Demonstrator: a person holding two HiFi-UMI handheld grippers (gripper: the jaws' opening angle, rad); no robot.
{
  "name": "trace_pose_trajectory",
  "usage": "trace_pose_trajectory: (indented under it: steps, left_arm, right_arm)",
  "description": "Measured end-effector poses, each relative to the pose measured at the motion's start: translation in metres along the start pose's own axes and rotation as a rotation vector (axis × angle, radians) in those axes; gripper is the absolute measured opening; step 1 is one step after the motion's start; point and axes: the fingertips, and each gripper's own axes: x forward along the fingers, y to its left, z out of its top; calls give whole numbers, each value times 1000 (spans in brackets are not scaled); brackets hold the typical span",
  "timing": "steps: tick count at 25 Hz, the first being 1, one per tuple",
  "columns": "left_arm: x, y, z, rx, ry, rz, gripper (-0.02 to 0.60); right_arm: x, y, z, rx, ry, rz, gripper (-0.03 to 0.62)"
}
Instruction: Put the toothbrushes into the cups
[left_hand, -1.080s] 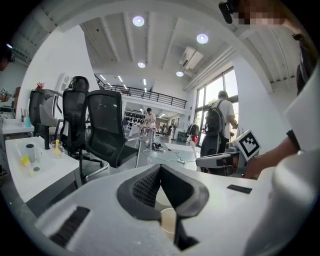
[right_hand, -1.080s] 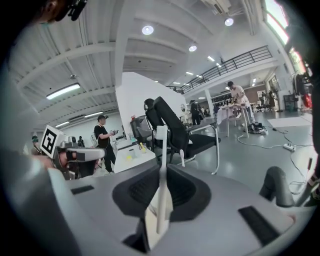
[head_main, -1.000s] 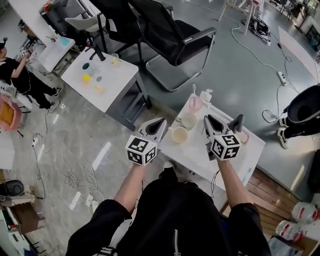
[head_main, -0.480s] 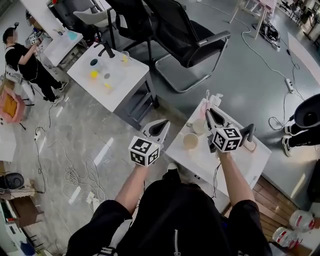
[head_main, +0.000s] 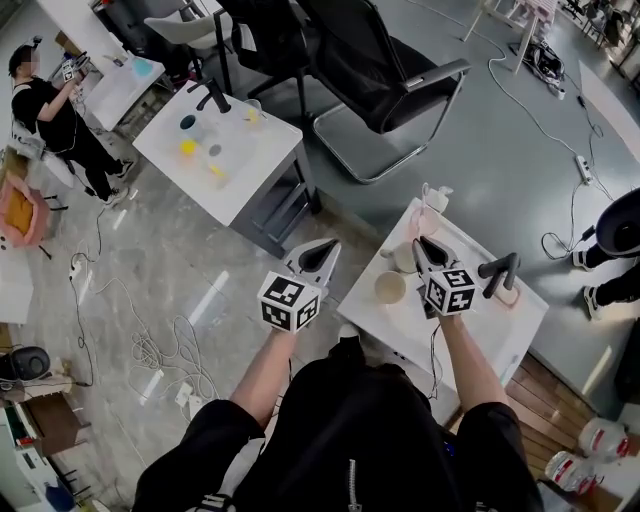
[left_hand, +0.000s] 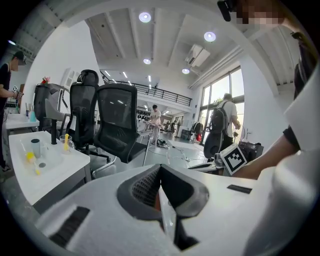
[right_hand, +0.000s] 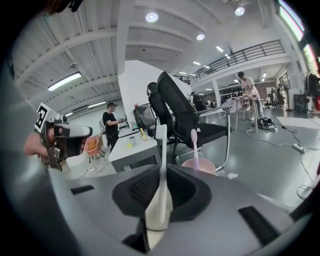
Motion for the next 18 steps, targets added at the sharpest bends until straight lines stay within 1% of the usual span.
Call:
trace_pose_trajectory:
  steps: [12, 18]
  left_arm:
    - [12, 11, -3, -10, 6, -26, 2]
    - [13, 11, -2, -14, 8, -32, 2]
  right_arm:
    - [13, 3, -44, -92, 165, -17, 51]
    - [15, 5, -48, -98, 181, -28, 51]
